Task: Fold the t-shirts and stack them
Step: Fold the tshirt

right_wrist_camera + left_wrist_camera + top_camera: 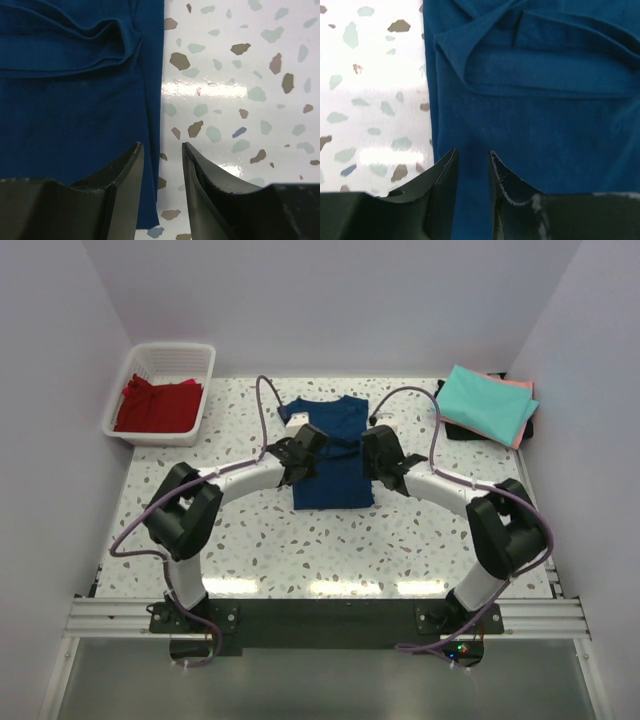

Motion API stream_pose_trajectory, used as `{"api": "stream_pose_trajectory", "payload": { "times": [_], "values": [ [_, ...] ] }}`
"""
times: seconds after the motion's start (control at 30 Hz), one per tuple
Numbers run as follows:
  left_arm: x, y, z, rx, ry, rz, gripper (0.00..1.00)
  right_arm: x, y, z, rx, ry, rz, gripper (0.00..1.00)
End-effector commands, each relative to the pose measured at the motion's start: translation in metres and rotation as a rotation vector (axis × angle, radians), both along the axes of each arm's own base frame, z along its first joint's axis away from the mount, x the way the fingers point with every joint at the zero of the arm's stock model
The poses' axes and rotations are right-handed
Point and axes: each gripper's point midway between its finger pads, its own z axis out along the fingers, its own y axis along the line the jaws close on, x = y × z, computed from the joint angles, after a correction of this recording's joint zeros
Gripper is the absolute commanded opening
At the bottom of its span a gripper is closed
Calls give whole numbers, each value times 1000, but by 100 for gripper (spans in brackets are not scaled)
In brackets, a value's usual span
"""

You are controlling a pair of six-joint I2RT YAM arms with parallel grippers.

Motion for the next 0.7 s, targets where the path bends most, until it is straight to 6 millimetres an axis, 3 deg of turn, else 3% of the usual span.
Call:
{"api": "stream_pose_trajectory", "payload": {
  "times": [0.0, 0.13, 0.17, 0.23, 0.27, 0.37, 0.4, 0.5, 0.67],
  "values": [
    [35, -7, -5, -53, -11, 37, 33, 25, 29, 9, 79, -39, 40, 41],
    [61, -4, -10, -51, -15, 59, 33, 47, 50, 5, 101, -40, 73, 41],
    [66, -4, -11, -51, -17, 64, 33, 50, 53, -6, 92, -21, 77, 40],
    [79, -1, -13, -51, -24, 72, 32, 62, 61, -1, 100, -45, 82, 40],
    [84, 1, -13, -52, -29, 77, 32, 66, 62, -11, 87, -29, 83, 40],
    [105, 3, -11, -56, -53, 86, 32, 81, 69, -7, 78, -49, 85, 40],
    [110, 7, -19, -43, -41, 90, 32, 83, 69, -16, 64, -37, 82, 40],
    [135, 8, -7, -49, -79, 108, 32, 100, 69, -13, 43, -69, 56, 40],
    [154, 16, 12, -50, -147, 146, 32, 122, 70, 3, 28, -132, 5, 40]
  ]
}}
